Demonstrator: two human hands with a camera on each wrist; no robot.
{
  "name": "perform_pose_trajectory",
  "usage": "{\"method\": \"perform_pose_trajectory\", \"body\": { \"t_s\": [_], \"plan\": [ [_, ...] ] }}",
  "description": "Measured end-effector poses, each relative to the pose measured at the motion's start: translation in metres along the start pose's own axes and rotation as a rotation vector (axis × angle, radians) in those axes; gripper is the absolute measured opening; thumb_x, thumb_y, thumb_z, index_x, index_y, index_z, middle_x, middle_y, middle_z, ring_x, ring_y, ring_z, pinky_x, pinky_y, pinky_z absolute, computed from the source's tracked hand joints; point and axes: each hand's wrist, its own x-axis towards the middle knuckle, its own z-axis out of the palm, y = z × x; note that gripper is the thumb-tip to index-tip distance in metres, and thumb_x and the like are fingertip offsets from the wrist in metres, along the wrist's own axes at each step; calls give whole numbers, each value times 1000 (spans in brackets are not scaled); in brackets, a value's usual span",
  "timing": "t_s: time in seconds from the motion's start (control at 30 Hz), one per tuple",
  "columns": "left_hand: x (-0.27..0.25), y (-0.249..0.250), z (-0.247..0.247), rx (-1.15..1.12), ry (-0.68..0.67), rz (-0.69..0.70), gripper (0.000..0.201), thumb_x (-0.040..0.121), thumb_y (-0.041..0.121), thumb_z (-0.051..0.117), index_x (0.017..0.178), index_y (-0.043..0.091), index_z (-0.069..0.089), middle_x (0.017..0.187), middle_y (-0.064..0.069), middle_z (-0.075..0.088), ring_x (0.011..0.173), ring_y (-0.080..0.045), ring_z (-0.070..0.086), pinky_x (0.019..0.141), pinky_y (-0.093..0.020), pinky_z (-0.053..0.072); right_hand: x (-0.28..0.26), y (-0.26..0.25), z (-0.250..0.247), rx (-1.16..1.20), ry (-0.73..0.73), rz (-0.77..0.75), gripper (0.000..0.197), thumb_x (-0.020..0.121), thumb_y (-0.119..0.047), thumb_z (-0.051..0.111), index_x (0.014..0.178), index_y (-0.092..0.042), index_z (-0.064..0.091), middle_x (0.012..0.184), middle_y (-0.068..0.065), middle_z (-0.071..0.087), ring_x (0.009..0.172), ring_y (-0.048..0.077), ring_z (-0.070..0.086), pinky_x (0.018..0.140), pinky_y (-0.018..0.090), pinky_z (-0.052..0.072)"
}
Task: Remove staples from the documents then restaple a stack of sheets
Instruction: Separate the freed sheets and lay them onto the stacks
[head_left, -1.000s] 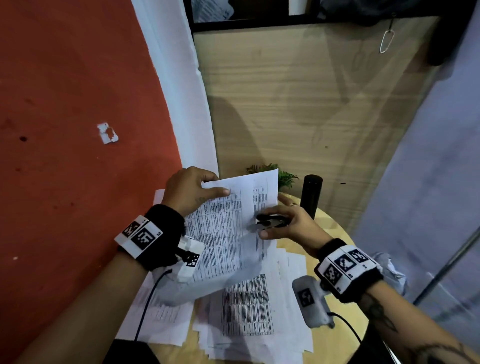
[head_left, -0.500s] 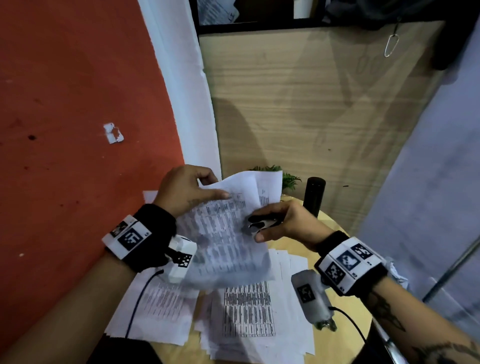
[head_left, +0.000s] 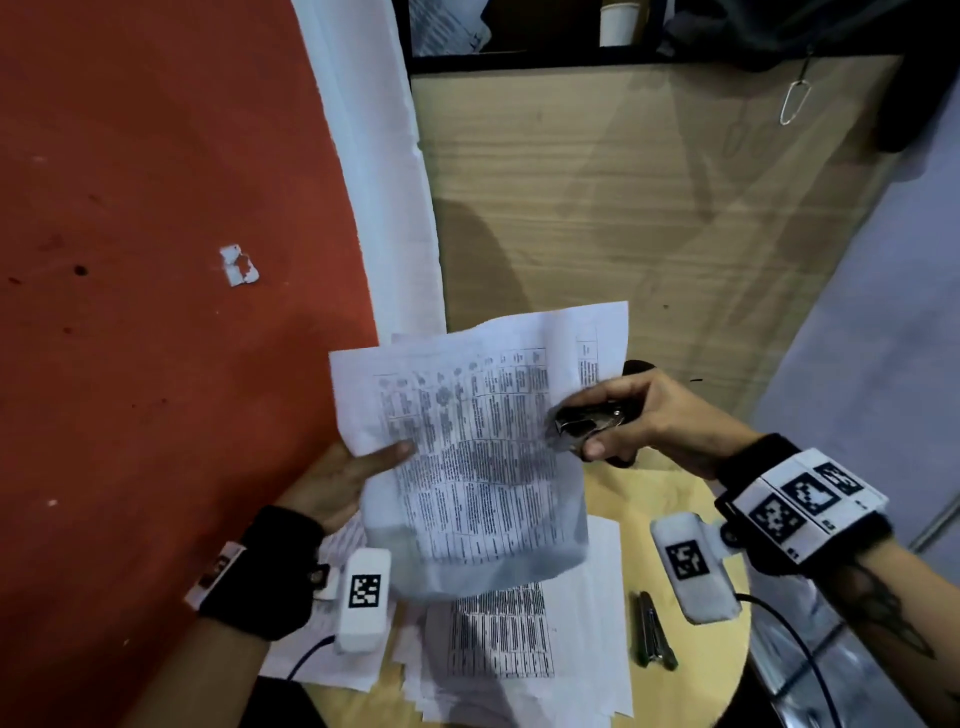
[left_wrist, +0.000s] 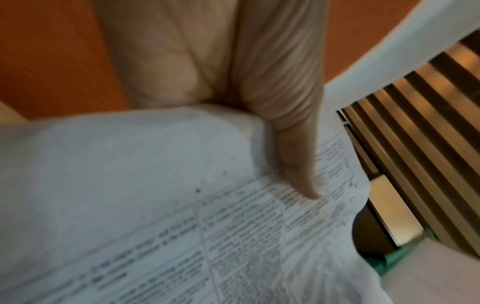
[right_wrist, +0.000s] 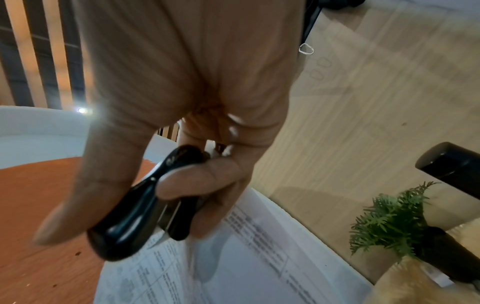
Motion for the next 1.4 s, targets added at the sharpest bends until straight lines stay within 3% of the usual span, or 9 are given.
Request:
{"method": "perform_pose_trajectory", "body": {
  "t_s": [0.33, 0.43, 0.5, 0.57, 0.67, 0.87, 1.03, 1.23, 1.4],
  "plan": [
    [-5, 23, -12, 171, 218, 232, 73, 37, 58, 88, 92, 11, 73, 98, -3, 74, 94, -23, 67, 93, -41, 49, -6, 13, -8, 161, 6, -6, 65, 22, -42, 93, 82, -22, 78, 76, 0, 72, 56, 5, 62, 43, 12, 37],
    [-11, 30, -15, 78, 150, 240, 21, 64, 28, 83, 83, 21, 78, 90, 1, 74, 84, -16, 69, 82, -31, 56, -7, 13, -10, 212, 34, 1, 64, 16, -49, 92, 74, -28, 77, 70, -5, 72, 53, 1, 60, 43, 11, 34],
    [-11, 32, -14, 35, 119, 247, 24, 79, 2, 67, 77, 23, 78, 84, 6, 75, 77, -8, 70, 73, -19, 56, -6, 12, -10, 210, 25, -2, 63, 14, -48, 92, 72, -27, 77, 67, -5, 70, 51, 2, 58, 42, 12, 34],
    [-11, 33, -8, 68, 50, 218, 20, 63, 24, 86, 80, 19, 77, 87, 4, 75, 80, -9, 70, 78, -20, 55, -5, 10, -9, 197, -5, -8, 59, 19, -36, 94, 74, -24, 78, 67, -3, 70, 52, 6, 59, 44, 14, 38],
    [-8, 30, -1, 159, 31, 157, 65, 27, 57, 90, 77, 17, 78, 84, 1, 75, 74, -11, 70, 75, -24, 55, -2, 3, -5, 186, -36, 7, 33, 47, -13, 86, 77, -22, 78, 82, -3, 74, 69, 9, 66, 58, 17, 51],
    [-5, 31, 20, 106, 134, 259, 37, 49, 44, 86, 77, 22, 77, 80, 2, 75, 72, -10, 70, 65, -21, 56, 2, 2, -1, 102, -26, -8, 67, 22, -43, 93, 84, -23, 77, 85, 0, 72, 64, 9, 60, 49, 18, 43],
    [3, 34, 23, 53, 357, 343, 30, 63, 24, 73, 92, 19, 68, 90, 4, 73, 80, -7, 67, 78, -21, 54, 5, 8, 9, 207, 53, -4, 16, 61, 1, 73, 67, -14, 73, 59, -5, 66, 44, 3, 53, 42, 14, 39],
    [14, 13, -14, 124, 425, 167, 21, 85, 3, 62, 102, 14, 61, 103, -10, 67, 86, -17, 64, 91, -37, 50, 16, 44, 29, 270, 128, 64, 51, 55, -38, 85, 94, -12, 67, 79, -5, 70, 71, 7, 65, 52, 16, 48],
    [11, -39, -80, 341, 553, -33, 29, 87, 5, 62, 114, -5, 60, 113, -18, 62, 75, -9, 64, 62, -14, 49, 22, 116, 40, 250, 274, 264, 13, 85, -18, 63, 95, -10, 65, 85, -2, 69, 82, 6, 65, 63, 18, 48]
  ]
}}
